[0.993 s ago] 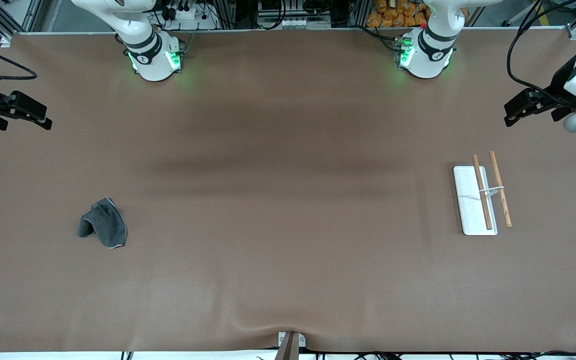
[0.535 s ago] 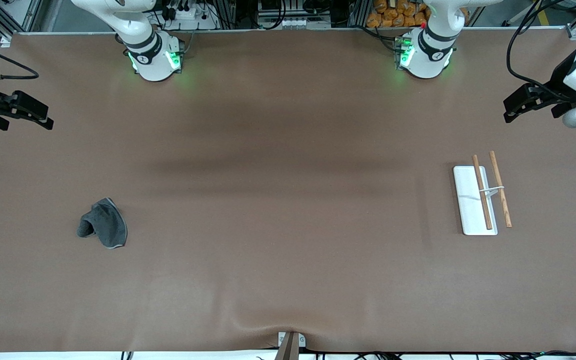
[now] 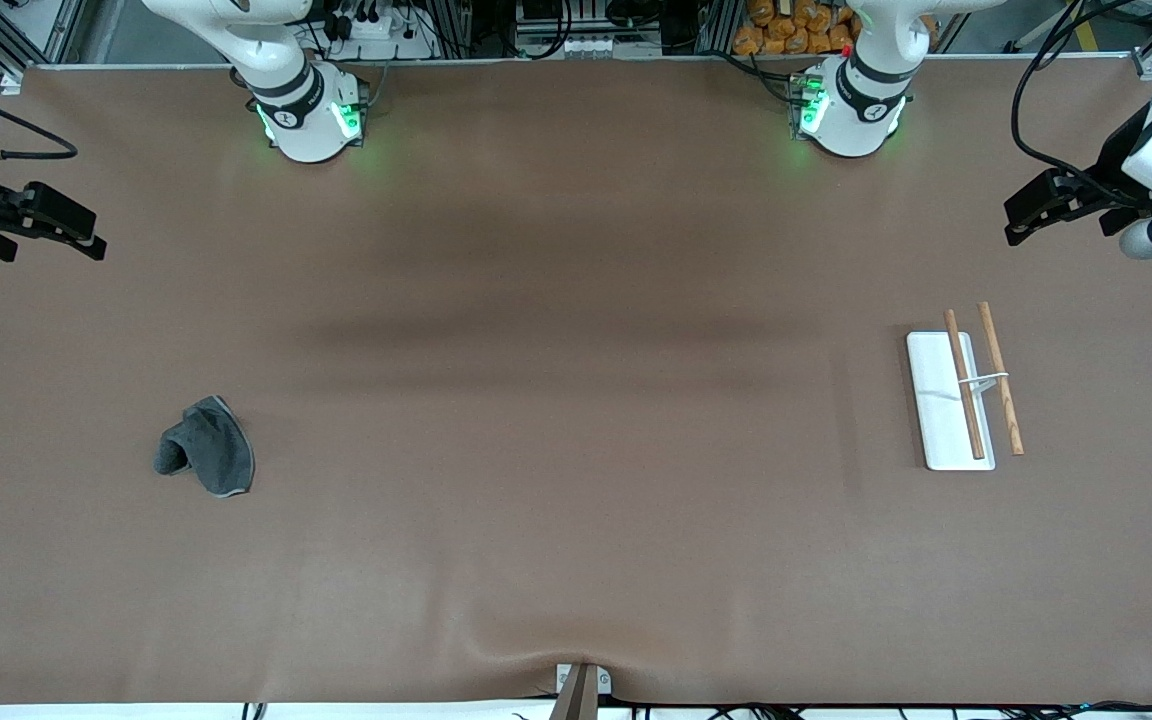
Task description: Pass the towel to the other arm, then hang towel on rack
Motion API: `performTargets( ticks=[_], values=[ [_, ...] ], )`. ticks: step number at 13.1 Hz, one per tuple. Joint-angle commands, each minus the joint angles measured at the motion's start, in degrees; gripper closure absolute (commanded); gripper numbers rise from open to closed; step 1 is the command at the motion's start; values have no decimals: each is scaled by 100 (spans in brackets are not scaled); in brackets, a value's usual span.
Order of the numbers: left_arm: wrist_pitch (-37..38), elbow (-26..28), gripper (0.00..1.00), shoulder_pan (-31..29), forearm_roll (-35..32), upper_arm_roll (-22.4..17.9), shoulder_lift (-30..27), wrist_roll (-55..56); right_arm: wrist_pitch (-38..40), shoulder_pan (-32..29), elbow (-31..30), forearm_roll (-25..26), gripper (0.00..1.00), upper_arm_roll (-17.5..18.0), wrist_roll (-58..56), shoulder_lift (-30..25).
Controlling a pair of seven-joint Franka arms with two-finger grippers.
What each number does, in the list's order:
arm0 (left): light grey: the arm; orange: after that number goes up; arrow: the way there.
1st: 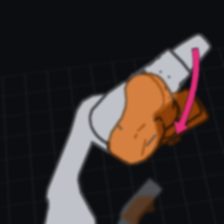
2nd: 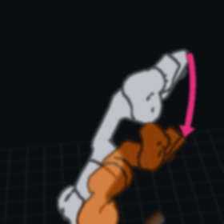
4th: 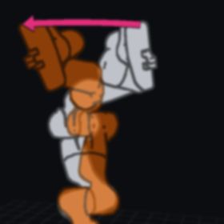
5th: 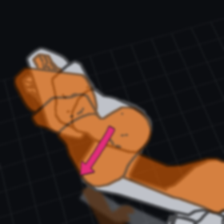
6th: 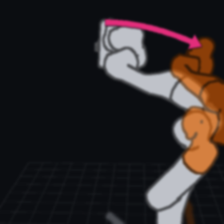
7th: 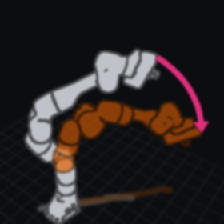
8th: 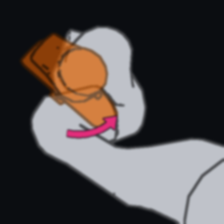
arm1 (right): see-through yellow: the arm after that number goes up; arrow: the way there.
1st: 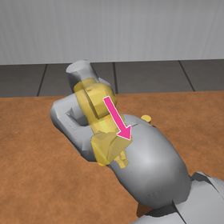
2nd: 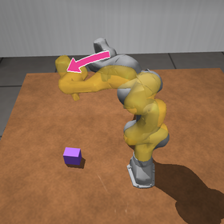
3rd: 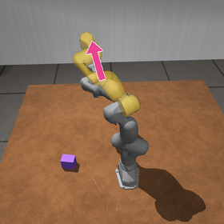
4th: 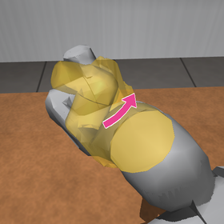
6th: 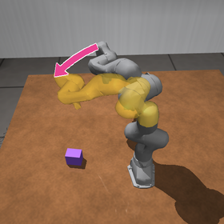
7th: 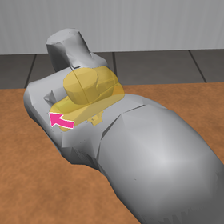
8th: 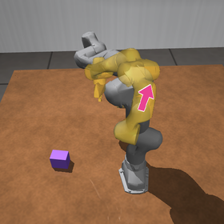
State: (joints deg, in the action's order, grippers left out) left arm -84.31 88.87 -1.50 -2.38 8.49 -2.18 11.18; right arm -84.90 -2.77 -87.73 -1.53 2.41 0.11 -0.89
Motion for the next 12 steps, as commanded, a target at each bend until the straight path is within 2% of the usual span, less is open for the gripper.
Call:
performTargets(
  ticks=[1, 8, 12],
  values=[
    [90, -54, 0, -34, 106, 21, 7, -99, -35, 93, 10, 74, 0, -39, 103, 10],
    [90, -54, 0, -25, 97, 13, 16, -99, 17, 84, 2, 66, 0, -39, 103, 27],
    [90, -54, 0, -34, 97, 13, 16, -99, 167, 5, 36, 83, 0, -57, 95, 264]
  ],
)
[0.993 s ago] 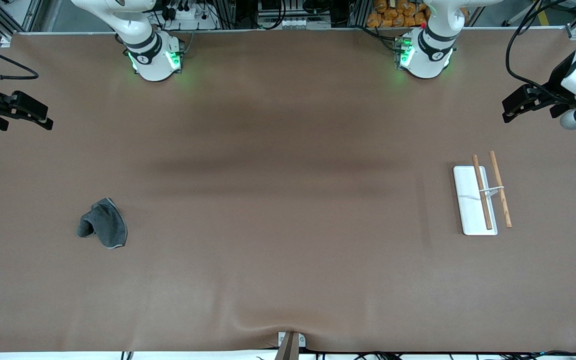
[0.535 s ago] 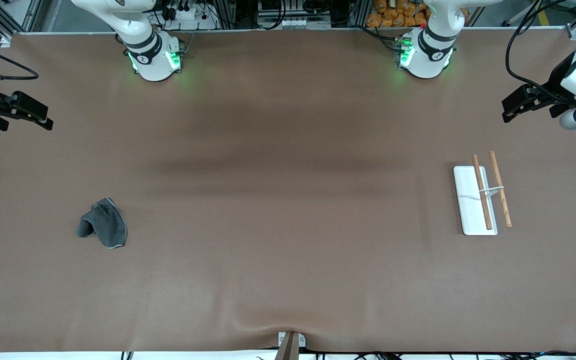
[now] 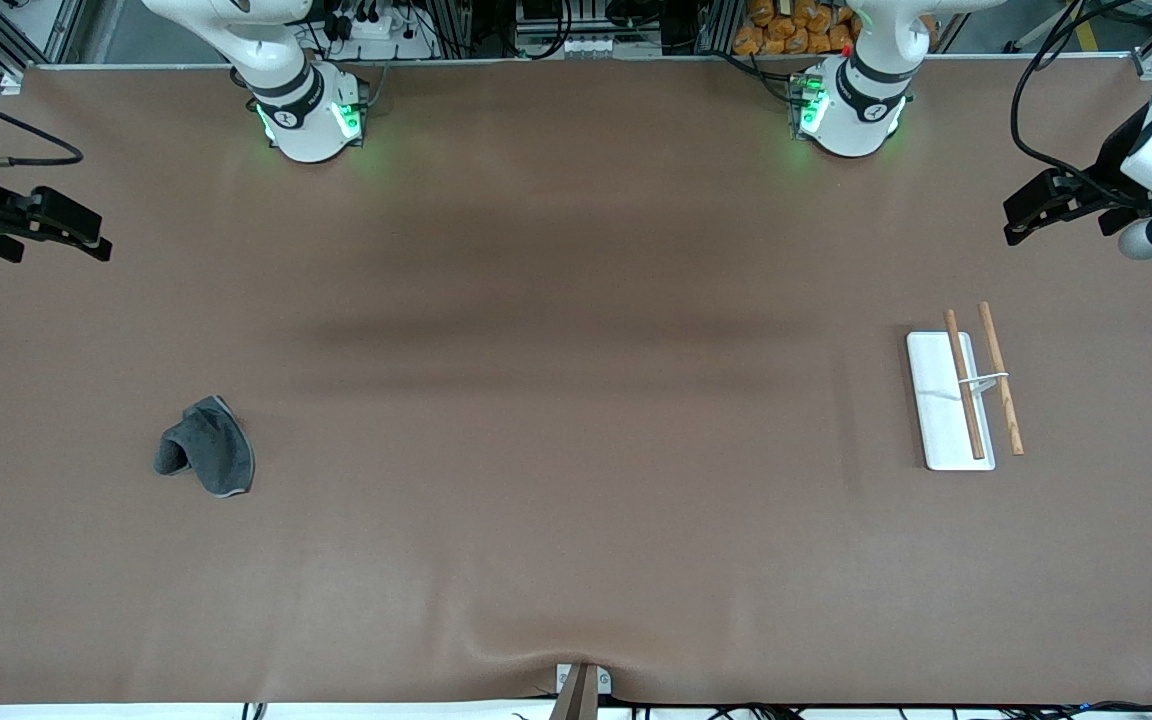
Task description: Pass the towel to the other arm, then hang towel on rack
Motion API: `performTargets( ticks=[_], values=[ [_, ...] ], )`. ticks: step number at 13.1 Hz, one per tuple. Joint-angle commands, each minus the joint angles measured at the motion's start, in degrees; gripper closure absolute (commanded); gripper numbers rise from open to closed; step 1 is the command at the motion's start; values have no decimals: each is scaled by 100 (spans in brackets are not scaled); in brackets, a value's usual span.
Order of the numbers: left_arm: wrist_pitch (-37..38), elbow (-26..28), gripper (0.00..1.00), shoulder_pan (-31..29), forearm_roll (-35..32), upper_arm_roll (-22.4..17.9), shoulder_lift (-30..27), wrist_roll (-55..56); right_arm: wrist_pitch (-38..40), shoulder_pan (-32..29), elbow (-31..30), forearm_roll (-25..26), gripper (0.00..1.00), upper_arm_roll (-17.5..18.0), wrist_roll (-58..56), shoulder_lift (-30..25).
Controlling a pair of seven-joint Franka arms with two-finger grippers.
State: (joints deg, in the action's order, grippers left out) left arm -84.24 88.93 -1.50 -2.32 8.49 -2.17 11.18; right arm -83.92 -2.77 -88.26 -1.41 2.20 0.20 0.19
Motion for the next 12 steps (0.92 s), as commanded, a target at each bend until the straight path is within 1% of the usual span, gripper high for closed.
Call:
performTargets(
  ticks=[1, 3, 6, 8, 12],
  values=[
    [83, -60, 0, -34, 92, 21, 15, -99, 43, 5, 90, 88, 0, -36, 85, 287],
    [83, -60, 0, -25, 92, 21, 15, -99, -106, -4, 116, 150, 0, -44, 94, 699],
    [83, -60, 0, -34, 100, 21, 23, -108, -913, -275, 169, 150, 0, -79, 68, 1227],
    [83, 1, 0, -34, 100, 21, 23, -108, -1213, -399, 177, 168, 0, -80, 68, 1553],
    [83, -7, 0, -25, 100, 21, 23, -108, -1504, -768, 169, 150, 0, -80, 94, 2045]
  ],
)
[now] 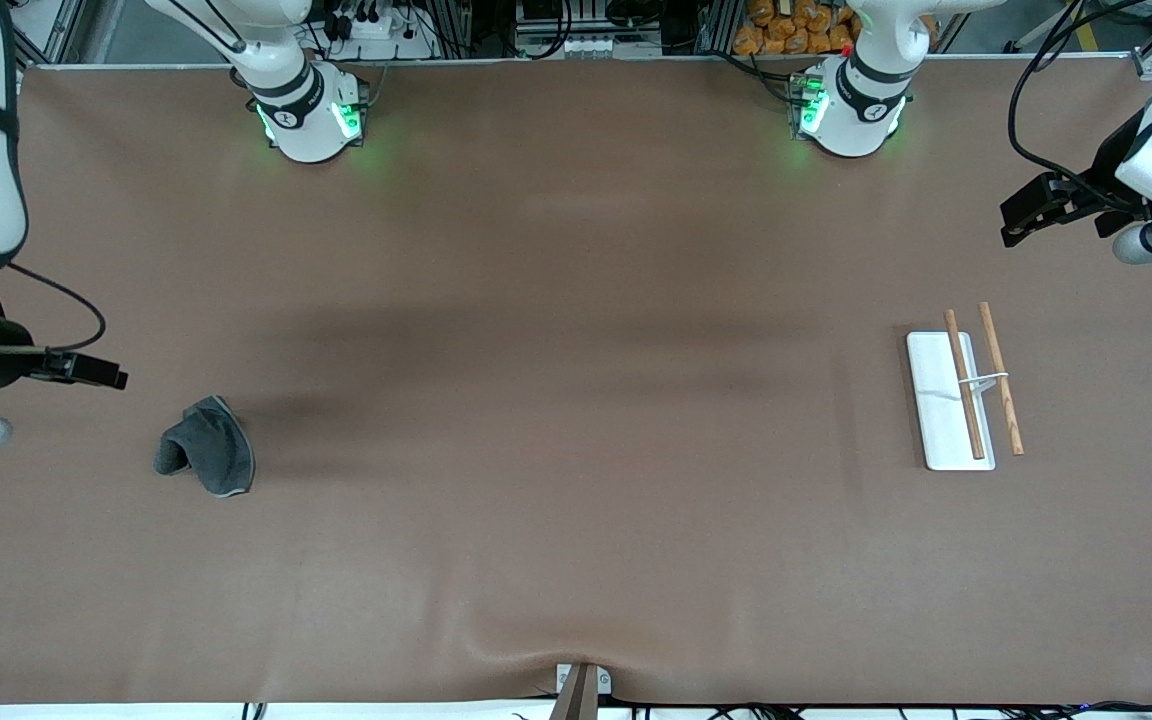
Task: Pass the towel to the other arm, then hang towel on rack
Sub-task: 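Reach the right gripper down to the grey towel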
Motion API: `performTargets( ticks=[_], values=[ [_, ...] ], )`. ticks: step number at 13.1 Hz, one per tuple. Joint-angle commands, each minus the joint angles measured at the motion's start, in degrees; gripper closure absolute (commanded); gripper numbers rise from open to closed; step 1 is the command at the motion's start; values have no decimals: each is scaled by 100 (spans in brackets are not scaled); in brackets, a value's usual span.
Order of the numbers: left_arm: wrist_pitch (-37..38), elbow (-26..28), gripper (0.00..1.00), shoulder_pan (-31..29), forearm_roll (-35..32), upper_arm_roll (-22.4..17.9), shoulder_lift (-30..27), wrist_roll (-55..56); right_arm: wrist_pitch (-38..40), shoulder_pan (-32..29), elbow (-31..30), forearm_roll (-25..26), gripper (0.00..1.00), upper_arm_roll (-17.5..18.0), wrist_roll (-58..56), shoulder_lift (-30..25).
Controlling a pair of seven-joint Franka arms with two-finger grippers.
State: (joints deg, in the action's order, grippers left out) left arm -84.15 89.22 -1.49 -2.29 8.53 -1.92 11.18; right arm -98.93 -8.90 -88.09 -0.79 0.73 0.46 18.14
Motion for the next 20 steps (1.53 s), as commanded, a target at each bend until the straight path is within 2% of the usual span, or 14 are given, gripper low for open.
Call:
performTargets(
  ticks=[1, 6, 8, 9, 13, 18, 20],
  values=[
    [74, -36, 0, -26, 97, 17, -10, -108, -125, -199, 152, 88, 0, 67, 77, 399],
    [74, -27, 0, -44, 97, 17, -11, -143, -469, -646, 135, -105, 0, 85, 525, 1164],
    [74, -27, 0, -44, 97, 9, -11, -143, -504, -709, 135, -735, 0, 76, 499, 1367],
    [74, -27, 0, -35, 97, 9, -11, -143, -678, -718, 135, -843, 0, 76, 508, 1507],
    [74, -27, 0, -44, 97, 9, -11, -143, -1153, -665, 20, -992, 0, 94, 499, 1894],
    [74, -27, 0, -35, 97, 17, -11, -143, -1286, -639, -15, -1046, 0, 94, 455, 2000],
    [74, -27, 0, -35, 97, 9, -11, -143, -1286, -587, -24, -1037, 74, 94, 437, 2000]
  ],
)
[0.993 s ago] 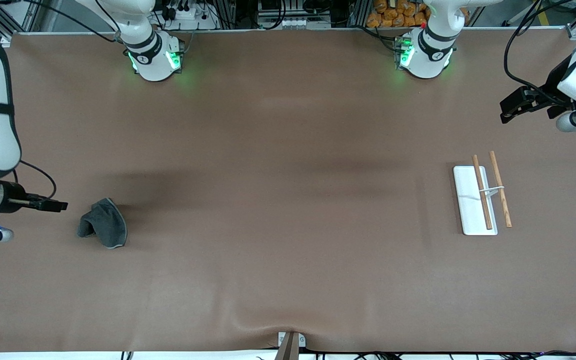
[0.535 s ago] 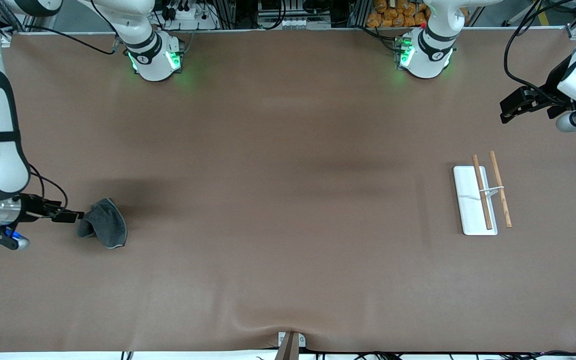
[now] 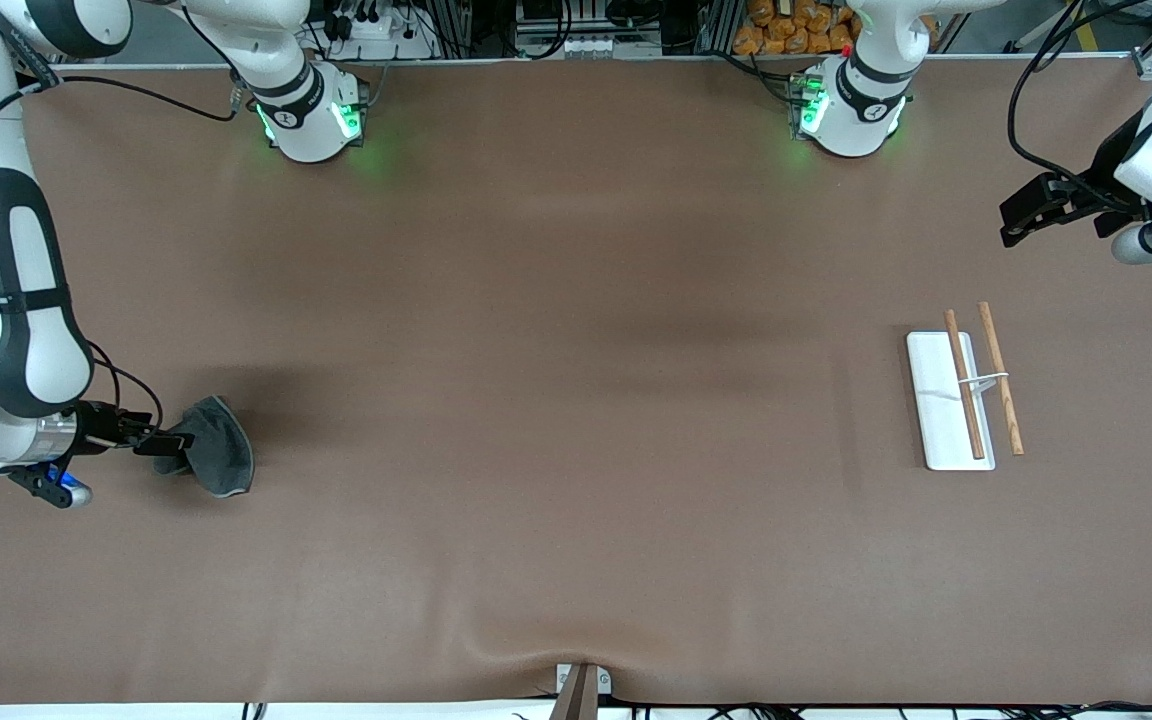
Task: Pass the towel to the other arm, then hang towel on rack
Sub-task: 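Reach the right gripper down to the grey towel, then grasp the grey towel with the right gripper and lift it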
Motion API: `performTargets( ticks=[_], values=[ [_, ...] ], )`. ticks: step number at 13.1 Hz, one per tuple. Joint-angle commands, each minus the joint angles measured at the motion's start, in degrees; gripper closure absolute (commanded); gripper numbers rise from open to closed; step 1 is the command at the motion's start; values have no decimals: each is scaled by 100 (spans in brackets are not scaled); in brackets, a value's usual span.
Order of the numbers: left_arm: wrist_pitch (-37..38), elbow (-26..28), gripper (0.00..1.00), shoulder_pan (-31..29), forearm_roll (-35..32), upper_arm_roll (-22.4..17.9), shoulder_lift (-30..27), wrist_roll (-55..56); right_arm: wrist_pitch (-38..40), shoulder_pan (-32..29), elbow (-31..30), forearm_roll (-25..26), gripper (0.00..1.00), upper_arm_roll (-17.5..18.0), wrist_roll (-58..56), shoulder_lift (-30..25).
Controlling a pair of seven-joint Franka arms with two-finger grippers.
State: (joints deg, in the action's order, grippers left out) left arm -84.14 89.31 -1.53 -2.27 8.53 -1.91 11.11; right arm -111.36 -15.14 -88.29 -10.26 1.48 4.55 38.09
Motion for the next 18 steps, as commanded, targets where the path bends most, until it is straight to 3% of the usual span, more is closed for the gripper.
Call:
performTargets(
  ticks=[1, 2, 6, 9, 14, 18],
  values=[
    [73, -36, 0, -40, 95, 8, -11, -144, -35, 46, -4, -90, 95, 28, 37, 6],
    [73, -36, 0, -40, 95, 17, -11, -144, -27, 54, -4, -90, 100, 28, 55, 6],
    [73, -36, 0, -32, 95, 8, -11, -144, 26, 107, -4, -90, 100, 28, 117, -29],
    [73, -27, 0, -23, 95, 8, -2, -135, 412, 221, 110, -90, 100, 45, 125, -370],
    [73, -27, 0, -40, 95, 17, -2, -144, 1325, 914, 285, -3, 100, 37, 837, -1329],
    [73, -36, 0, -23, 95, 17, 6, -135, 1845, 1897, 706, -73, 100, 80, 1739, -1559]
  ],
)
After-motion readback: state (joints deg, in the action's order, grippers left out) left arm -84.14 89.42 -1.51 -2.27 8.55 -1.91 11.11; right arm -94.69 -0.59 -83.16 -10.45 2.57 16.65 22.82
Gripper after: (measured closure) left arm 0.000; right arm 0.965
